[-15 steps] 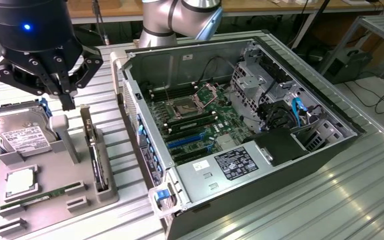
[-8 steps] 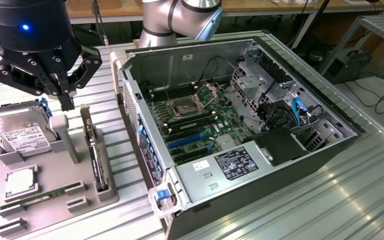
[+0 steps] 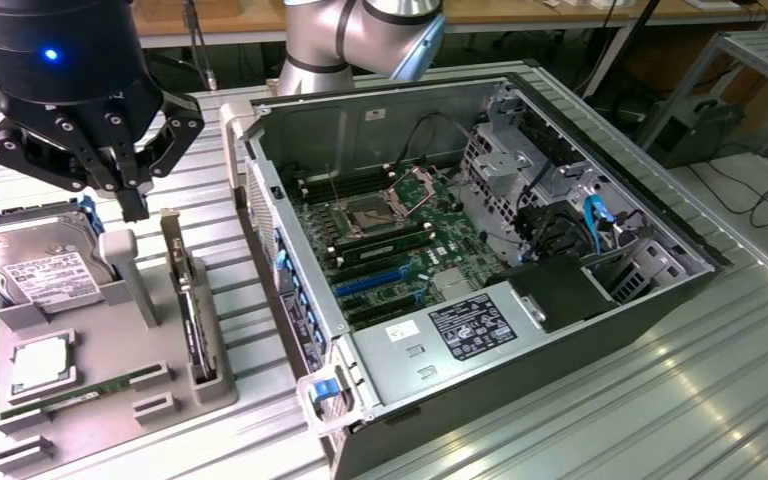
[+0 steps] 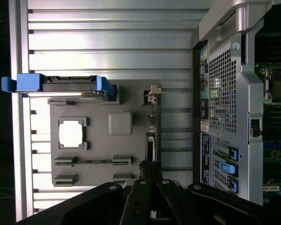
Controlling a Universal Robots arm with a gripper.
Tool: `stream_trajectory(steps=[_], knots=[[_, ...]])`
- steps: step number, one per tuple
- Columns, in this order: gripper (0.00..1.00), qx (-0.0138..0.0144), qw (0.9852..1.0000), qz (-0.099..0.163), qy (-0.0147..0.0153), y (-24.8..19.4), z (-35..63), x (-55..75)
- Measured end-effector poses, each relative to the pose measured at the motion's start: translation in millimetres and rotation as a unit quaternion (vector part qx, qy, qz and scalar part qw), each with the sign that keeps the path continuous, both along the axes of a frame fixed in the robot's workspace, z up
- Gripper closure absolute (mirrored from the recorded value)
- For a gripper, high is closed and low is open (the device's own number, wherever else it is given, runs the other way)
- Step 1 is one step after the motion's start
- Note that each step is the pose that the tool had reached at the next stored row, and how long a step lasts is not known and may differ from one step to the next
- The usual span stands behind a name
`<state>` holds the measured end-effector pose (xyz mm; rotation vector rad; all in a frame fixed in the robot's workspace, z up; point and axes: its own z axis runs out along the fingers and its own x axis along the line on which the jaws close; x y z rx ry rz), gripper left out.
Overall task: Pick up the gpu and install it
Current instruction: 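Pick up the gpu and move the gpu toward the slot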
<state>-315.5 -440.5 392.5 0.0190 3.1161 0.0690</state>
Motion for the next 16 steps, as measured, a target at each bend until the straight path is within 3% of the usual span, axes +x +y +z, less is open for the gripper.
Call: stream_trajectory(steps=[1, 4, 7, 8, 9, 11, 12, 16], knots=[[0.89, 0.0, 1.0, 0.0, 0.0, 0.0, 0.0, 0.0], [0.71, 0.0, 1.0, 0.0, 0.0, 0.0, 0.0, 0.0], [0.64, 0.0, 1.0, 0.0, 0.0, 0.0, 0.0, 0.0], [0.52, 0.0, 1.0, 0.0, 0.0, 0.0, 0.0, 0.0], [0.46, -0.0024, 1.0, 0.0, 0.0, 0.6, -0.1, -0.1], [0.46, -0.0115, 0.9999, 0.002, 0.0003, 1.3, -0.7, 0.4], [0.46, -0.0129, 0.9999, 0.004, 0.0006, 1.4, -1.8, 0.7], [0.46, -0.0132, 0.9999, 0.004, 0.0007, 1.5, -5.4, 1.5]])
